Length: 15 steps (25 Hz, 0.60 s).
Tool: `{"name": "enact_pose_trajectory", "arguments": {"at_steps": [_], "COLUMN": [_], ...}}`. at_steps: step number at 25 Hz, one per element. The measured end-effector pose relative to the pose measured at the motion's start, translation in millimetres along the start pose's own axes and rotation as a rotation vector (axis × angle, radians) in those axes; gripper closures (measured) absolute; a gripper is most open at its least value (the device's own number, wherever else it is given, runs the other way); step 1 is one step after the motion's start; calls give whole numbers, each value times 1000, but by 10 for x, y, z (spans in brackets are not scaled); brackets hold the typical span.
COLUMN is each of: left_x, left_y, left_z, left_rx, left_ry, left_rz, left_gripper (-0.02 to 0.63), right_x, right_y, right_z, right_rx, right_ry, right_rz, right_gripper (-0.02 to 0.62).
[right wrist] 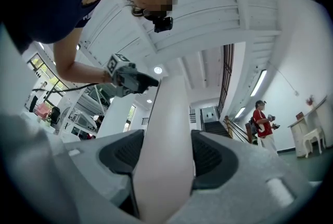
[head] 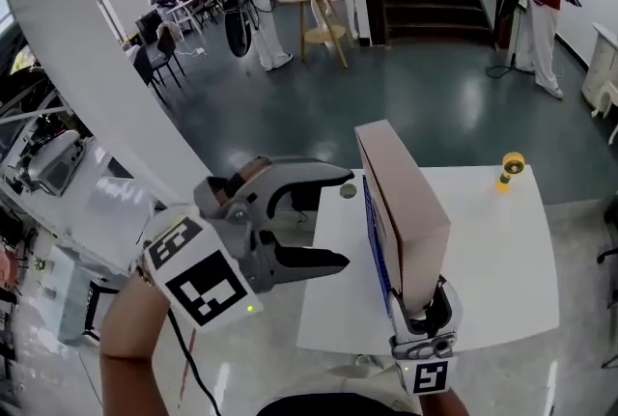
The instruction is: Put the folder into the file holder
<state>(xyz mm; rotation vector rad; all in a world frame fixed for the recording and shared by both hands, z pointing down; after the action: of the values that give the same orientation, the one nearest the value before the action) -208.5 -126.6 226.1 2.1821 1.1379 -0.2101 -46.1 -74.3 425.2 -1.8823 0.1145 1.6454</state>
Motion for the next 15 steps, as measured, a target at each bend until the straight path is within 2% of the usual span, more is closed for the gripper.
{"name": "enact_pose_trajectory", "arguments": {"at_steps": [3, 5, 10, 15], "left_x": [-174, -247, -285, -323], "left_y": [343, 561, 894, 1152], "left_z": [232, 305, 352, 351], "left_rx": [-243, -352, -560, -668], "left_ry": [137, 233, 398, 491], "left_rz": [121, 184, 255, 275], "left_gripper": [180, 172, 158, 158], "right_x": [12, 14, 1, 7], "right_y": [-36, -41, -61, -76], "right_z": [1, 6, -27, -66], "right_rx": [2, 7, 22, 32], "right_ry": [-12, -27, -36, -37], "right_rz": [13, 20, 29, 31], "right_gripper": [313, 313, 313, 312]}}
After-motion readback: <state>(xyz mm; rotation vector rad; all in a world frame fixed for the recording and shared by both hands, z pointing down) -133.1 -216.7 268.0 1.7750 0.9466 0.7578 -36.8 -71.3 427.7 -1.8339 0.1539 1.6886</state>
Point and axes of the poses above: the fingertips, and each gripper's own axes: y forward along the fingers, z to its left, x out of its top, the point moved 7 cm from there along -y, backward along the fingers, and after that the axes turned 7 degrees about y, right-handed, at the moved point
